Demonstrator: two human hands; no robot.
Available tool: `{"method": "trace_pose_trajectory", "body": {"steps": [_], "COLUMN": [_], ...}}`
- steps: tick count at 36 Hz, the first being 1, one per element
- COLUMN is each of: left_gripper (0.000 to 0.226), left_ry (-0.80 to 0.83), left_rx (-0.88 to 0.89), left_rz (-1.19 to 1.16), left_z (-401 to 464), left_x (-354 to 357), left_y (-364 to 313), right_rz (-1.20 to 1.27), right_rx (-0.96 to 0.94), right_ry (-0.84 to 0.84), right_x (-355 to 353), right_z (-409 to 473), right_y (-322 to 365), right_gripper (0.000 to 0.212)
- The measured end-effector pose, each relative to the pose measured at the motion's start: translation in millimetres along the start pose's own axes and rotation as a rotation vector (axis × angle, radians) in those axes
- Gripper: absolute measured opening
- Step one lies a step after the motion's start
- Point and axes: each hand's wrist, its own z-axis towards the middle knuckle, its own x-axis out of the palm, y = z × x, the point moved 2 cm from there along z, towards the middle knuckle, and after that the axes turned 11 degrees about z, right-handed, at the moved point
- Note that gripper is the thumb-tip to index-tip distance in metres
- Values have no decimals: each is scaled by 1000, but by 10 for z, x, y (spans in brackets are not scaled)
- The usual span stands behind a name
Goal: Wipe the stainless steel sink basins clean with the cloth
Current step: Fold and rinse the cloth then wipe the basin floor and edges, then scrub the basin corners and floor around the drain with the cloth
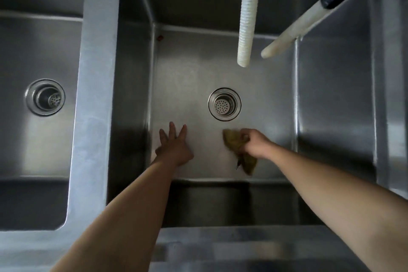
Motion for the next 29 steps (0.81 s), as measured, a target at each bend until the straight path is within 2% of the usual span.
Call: {"method": "trace_pose_trajectory", "body": {"steps": [4, 6, 8, 11, 16, 19, 22, 26, 29], "left_gripper": [65, 60, 45, 22, 22, 28, 32, 32, 43], "left_ry": [-57, -73, -82, -76, -20, 49, 24, -54, -64], "left_rx": [-36, -21, 81, 307, 591, 654, 668, 721, 813], "left_rz": [-71, -257, -503, -709, -929, -963, -953, -811, -696], "left_z": [-203, -425, -729, -1256, -2128, -2451, -2637, -2794, -2944], "left_x": [-301, -421, -527, -641, -723, -681, -658, -665, -652], "left_y": [-12, -98, -230, -449, -847, -1075, -1235, -1413, -1570], "right_rz": [205, 350, 527, 799, 964, 973, 951, 1029, 986], "right_rx": [17, -9, -26, -73, -175, -258, -310, -326, -368], "right_ry": [-119, -150, -159, -151, -222, -297, -339, -319, -409], "right_x": [-202, -280, -335, -373, -345, -295, -283, -398, -568], "right_z": [-563, -912, -1260, -1720, -2394, -2712, -2961, -3215, -3342], "right_y": [-12, 63, 139, 250, 405, 440, 424, 386, 287], "right_gripper": [28, 29, 30, 31, 27, 32, 37, 22, 18]}}
